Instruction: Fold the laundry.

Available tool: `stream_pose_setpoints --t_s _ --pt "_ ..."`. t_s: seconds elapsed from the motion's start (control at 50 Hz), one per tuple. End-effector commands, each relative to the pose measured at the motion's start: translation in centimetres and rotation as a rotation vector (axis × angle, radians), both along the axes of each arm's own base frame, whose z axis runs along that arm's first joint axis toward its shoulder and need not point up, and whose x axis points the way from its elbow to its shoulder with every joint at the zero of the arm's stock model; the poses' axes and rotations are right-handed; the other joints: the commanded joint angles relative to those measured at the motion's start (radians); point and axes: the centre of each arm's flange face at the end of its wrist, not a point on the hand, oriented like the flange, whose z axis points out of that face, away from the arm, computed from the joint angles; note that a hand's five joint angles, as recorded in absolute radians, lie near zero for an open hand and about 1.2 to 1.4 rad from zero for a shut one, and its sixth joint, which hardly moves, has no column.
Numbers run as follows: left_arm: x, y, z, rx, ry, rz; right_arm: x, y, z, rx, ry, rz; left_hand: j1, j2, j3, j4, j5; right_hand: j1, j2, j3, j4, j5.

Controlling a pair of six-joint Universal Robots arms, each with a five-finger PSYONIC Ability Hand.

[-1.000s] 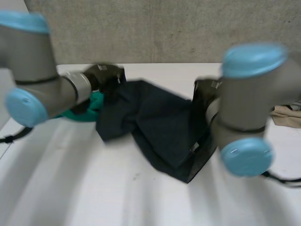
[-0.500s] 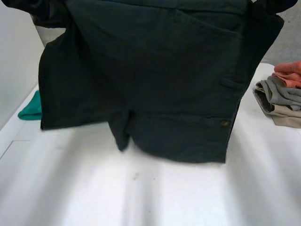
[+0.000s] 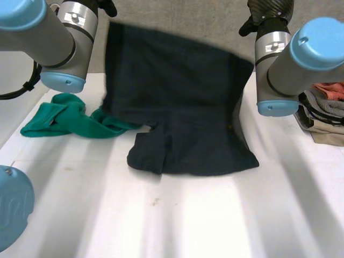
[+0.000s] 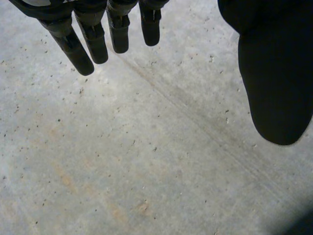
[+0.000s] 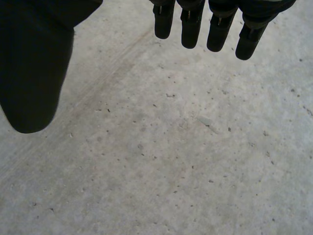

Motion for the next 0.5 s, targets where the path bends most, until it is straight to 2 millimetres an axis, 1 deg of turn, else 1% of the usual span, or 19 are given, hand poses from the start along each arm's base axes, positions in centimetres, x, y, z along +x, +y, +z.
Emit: stream_pose_setpoints --t_s 0.02,0.04,0.08,0.1,0.12,0.16,0.18,0.2,0.24,0.26,0.28,0.32,0.34,0.4,0.42,0.46,0.48,0.5 --pt "0.8 1.0 -1.7 0.164 -0.039 0.003 -1.1 2.0 -1.3 0.166 0.114 0.023 -0.013 -0.032 -0.036 -0.027 -0.05 -0.047 -0.034 -0.035 -0.039 -0.049" --pt "1.0 1.5 -2.4 0.204 -0.055 0.003 -1.6 2.8 -1.8 0.224 0.156 0.034 -0.013 -0.032 -0.036 -0.027 -0.05 -0.047 -0.034 -0.035 -0.039 -0.049" --pt "1.2 2.2 -3.0 0.245 -0.074 0.008 -2.1 3.8 -2.4 0.298 0.205 0.048 -0.013 -0.032 -0.036 -0.027 -0.05 -0.047 -0.034 -0.035 -0.039 -0.049" --pt "1.4 2.9 -3.7 0.283 -0.094 0.017 -2.3 4.4 -2.7 0.335 0.235 0.058 -0.013 -0.032 -0.036 -0.027 -0.05 -0.047 -0.034 -0.035 -0.039 -0.049" --pt "1.6 3.4 -4.0 0.305 -0.102 0.023 -2.6 5.7 -3.5 0.413 0.298 0.083 -0.013 -0.032 -0.036 -0.027 -0.05 -0.047 -0.034 -0.035 -0.039 -0.049" --pt "1.9 4.6 -4.8 0.358 -0.122 0.033 -3.1 7.1 -4.4 0.493 0.36 0.109 -0.013 -0.032 -0.036 -0.027 -0.05 -0.047 -0.034 -0.035 -0.039 -0.049" --pt "2.2 6.0 -5.8 0.419 -0.146 0.033 -3.7 8.3 -5.5 0.576 0.42 0.136 0.054 0.035 0.031 0.04 0.017 -0.047 -0.034 -0.035 -0.039 -0.049" --pt "2.2 6.9 -6.3 0.449 -0.16 0.028 -4.1 8.9 -6.0 0.615 0.448 0.146 0.104 0.086 0.082 0.091 0.068 -0.038 -0.026 -0.027 -0.031 -0.041" --pt "2.3 8.8 -7.3 0.512 -0.189 0.01 -4.8 10.0 -7.1 0.693 0.5 0.171 0.242 0.223 0.22 0.229 0.206 0.079 0.091 0.091 0.086 0.077" --pt "2.1 10.7 -8.5 0.576 -0.223 -0.024 -5.4 11.1 -8.2 0.762 0.542 0.194 0.379 0.361 0.357 0.366 0.343 0.202 0.214 0.213 0.209 0.2" --pt "2.0 11.8 -9.1 0.606 -0.24 -0.046 -5.7 11.6 -8.6 0.792 0.558 0.206 0.433 0.414 0.411 0.42 0.397 0.267 0.279 0.278 0.274 0.265" --pt "1.7 13.7 -10.3 0.662 -0.272 -0.091 -6.1 12.3 -9.6 0.834 0.579 0.229 0.524 0.506 0.502 0.511 0.488 0.39 0.403 0.402 0.398 0.388" --pt "1.6 15.5 -11.6 0.719 -0.303 -0.132 -6.3 12.8 -10.5 0.857 0.588 0.256 0.653 0.634 0.63 0.639 0.616 0.501 0.514 0.513 0.509 0.499" --pt "1.3 17.6 -13.5 0.788 -0.334 -0.185 -6.5 13.2 -12.0 0.873 0.591 0.285 0.797 0.779 0.775 0.784 0.761 0.625 0.638 0.637 0.633 0.623" --pt "1.1 18.7 -14.5 0.832 -0.344 -0.213 -6.5 13.2 -13.0 0.871 0.59 0.295 0.931 0.913 0.909 0.918 0.895 0.663 0.676 0.675 0.671 0.661" --pt "0.9 19.7 -15.4 0.876 -0.346 -0.243 -6.6 13.1 -14.0 0.86 0.589 0.298 1.067 1.049 1.045 1.054 1.031 0.699 0.711 0.71 0.706 0.697" --pt "0.8 20.2 -15.8 0.899 -0.343 -0.256 -6.6 13.0 -14.5 0.855 0.589 0.296 1.1 1.081 1.077 1.086 1.063 0.714 0.726 0.725 0.721 0.711" --pt "0.6 21.1 -16.6 0.938 -0.345 -0.284 -6.6 13.0 -15.4 0.844 0.591 0.301 1.106 1.087 1.084 1.093 1.069 0.737 0.749 0.749 0.744 0.735"
